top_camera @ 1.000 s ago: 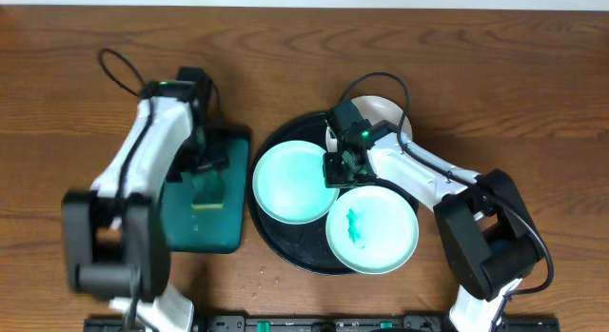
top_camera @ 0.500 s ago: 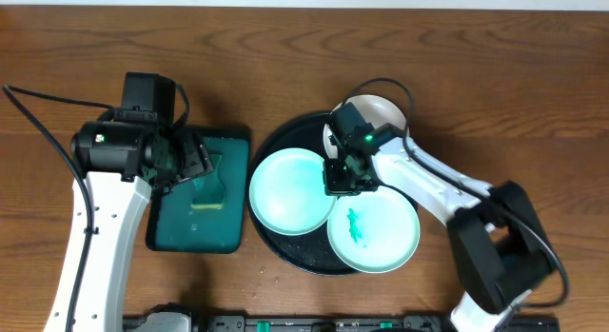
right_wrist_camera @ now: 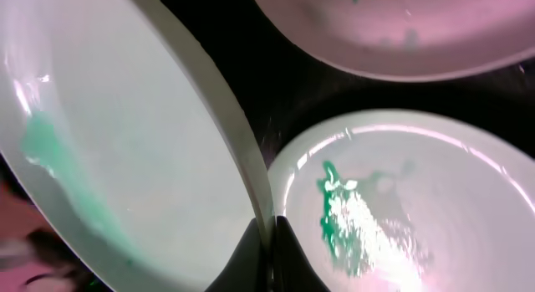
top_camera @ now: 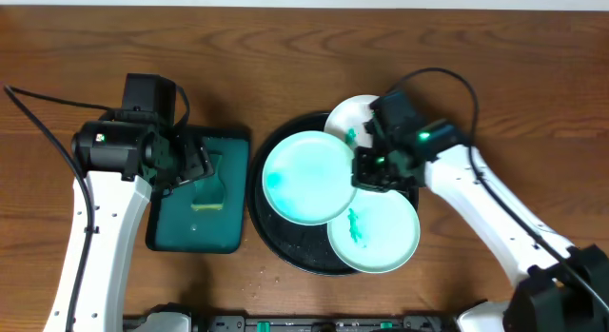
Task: Clean dirty plates on tray and stack at the side
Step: 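Return the sponge to the teal tray and release it with left gripper, then lift the cleaned pale green plate with the right gripper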
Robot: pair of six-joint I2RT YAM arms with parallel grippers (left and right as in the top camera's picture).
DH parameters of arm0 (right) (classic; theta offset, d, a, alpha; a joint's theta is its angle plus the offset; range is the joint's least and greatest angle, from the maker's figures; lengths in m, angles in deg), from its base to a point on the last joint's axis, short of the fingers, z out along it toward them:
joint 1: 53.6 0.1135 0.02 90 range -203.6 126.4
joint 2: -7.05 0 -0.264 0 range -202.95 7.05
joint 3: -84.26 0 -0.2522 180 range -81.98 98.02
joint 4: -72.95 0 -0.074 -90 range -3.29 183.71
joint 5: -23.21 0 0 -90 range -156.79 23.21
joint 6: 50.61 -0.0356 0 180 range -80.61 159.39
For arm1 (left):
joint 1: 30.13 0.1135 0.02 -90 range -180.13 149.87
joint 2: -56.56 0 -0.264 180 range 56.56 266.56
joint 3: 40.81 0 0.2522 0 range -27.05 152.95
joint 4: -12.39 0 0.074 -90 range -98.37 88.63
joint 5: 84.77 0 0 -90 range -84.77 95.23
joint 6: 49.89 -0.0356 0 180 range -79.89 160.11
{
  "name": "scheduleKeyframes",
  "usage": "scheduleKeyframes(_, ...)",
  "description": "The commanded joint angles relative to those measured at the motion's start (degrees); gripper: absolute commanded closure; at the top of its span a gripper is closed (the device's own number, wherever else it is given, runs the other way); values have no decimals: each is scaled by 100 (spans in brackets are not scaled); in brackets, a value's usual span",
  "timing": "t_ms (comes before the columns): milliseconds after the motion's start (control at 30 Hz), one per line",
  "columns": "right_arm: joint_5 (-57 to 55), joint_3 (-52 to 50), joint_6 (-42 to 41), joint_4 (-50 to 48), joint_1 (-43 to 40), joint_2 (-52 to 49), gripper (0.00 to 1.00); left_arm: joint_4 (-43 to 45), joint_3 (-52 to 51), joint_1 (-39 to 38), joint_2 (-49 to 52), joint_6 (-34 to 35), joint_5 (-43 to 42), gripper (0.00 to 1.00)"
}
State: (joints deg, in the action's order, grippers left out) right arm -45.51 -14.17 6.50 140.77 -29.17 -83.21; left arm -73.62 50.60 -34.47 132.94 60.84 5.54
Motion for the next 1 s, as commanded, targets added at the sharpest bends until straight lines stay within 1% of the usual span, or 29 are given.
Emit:
scheduleKeyframes(0,1224,0,428,181,-284,138,99,-85,85,-13,13,-33,9,19)
scheduleKeyframes(133,1989,-2,1228,529,-533,138,99,-131,85,-13,13,-33,9,19)
scheduleKeyframes(267,1961,-11,1731,487,-575,138,99,-129,85,-13,13,-31,7,19)
scheduleKeyframes(533,280,-11,1661,-356,-575,138,99,-122,85,-13,13,-33,9,19)
scheduleKeyframes(700,-748,-9,1668,-455,-568,140,99,-101,85,-11,13,-33,11,19)
scheduleKeyframes(967,-1165,2,1700,-275,-420,151,99,31,85,-9,13,-37,59,19)
